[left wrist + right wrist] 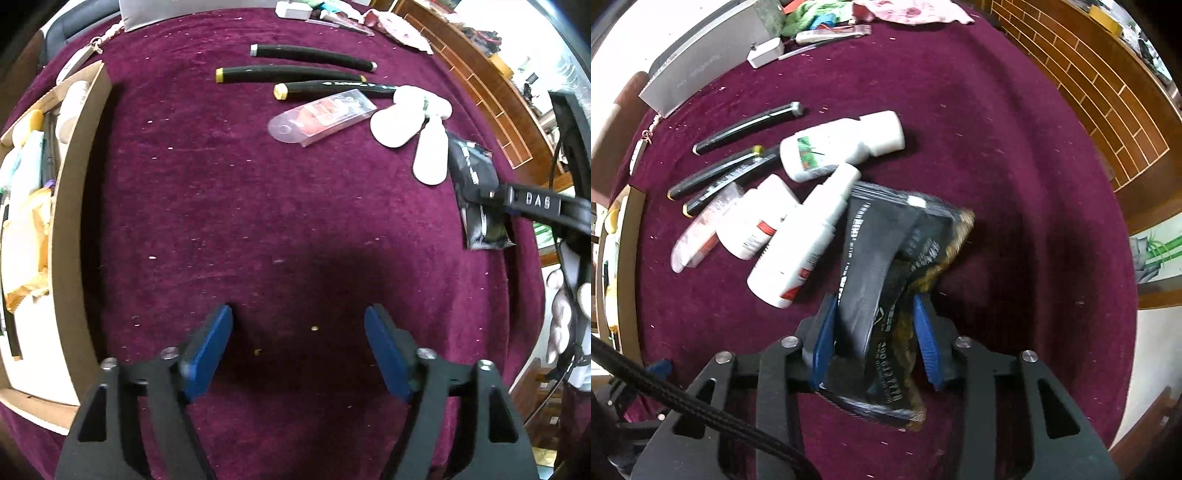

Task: Organize objects
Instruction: 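Move both tools back to the loose items and grasp black packet with right tool, then grasp the white dropper bottle with the left tool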

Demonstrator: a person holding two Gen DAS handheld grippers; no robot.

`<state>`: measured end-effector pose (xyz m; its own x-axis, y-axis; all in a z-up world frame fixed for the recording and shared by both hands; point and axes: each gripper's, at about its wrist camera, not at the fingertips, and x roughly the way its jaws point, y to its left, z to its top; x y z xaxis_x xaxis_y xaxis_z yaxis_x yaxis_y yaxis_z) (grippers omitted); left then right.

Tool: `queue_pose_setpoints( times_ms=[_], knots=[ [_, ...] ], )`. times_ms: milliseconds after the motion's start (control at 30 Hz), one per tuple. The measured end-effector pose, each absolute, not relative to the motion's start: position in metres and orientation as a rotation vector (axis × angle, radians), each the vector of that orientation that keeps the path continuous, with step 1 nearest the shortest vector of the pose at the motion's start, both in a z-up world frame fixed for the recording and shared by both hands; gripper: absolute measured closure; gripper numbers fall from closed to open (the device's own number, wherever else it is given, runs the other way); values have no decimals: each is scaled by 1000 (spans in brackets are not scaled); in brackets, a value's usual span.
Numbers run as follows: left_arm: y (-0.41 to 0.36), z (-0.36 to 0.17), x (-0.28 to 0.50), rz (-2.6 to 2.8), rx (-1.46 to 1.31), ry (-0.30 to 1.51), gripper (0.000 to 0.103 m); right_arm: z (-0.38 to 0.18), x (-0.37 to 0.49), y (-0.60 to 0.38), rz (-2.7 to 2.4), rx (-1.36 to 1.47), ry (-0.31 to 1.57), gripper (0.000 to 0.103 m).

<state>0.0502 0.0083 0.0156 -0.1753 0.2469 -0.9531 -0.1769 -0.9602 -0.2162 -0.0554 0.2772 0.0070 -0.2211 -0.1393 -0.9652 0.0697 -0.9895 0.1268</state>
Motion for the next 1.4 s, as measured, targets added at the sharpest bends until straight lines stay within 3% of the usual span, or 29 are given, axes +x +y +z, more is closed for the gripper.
queue_pose_setpoints(
  times_ms=[33, 100, 200, 300, 367, 433, 600, 667, 733, 833, 967, 1133, 1400],
  knots=[
    [10, 14, 51, 2206, -1798, -90, 11, 6, -51, 283, -2348, 1877, -93, 65],
    [14, 12, 53, 2182, -1770, -103, 2, 6, -44, 289, -2346, 1879, -104, 64],
    [28, 11, 61, 2217, -1762, 45, 2, 5, -38, 297, -2346, 1874, -142, 62],
    [55, 4, 73, 2188, -1777, 394, 2, 3, -37, 301, -2354, 1867, -192, 57],
    [59, 8, 72, 2123, -1814, 329, 3, 3, -36, 301, -2365, 1855, -202, 56],
    [62, 24, 67, 2103, -1766, 226, 11, 3, -35, 299, -2371, 1840, -198, 54],
    [81, 59, 42, 2141, -1599, 243, 15, 2, -36, 302, -2365, 1808, -268, 53],
    [94, 62, 33, 2124, -1555, 260, 20, 3, -35, 307, -2357, 1794, -294, 55],
    [105, 62, 15, 2103, -1526, 322, 35, 3, -34, 310, -2349, 1788, -312, 57],
    [122, 57, 4, 2065, -1504, 367, 44, 4, -30, 317, -2343, 1785, -325, 62],
    [143, 50, -16, 2026, -1493, 362, 44, 5, -27, 331, -2401, 1817, -308, 61],
    [163, 26, -41, 1981, -1545, 366, 44, -1, -26, 353, -2356, 1795, -484, 61],
    [184, 18, -53, 2015, -1541, 439, 44, 1, -25, 346, -2380, 1779, -414, 58]
  ],
)
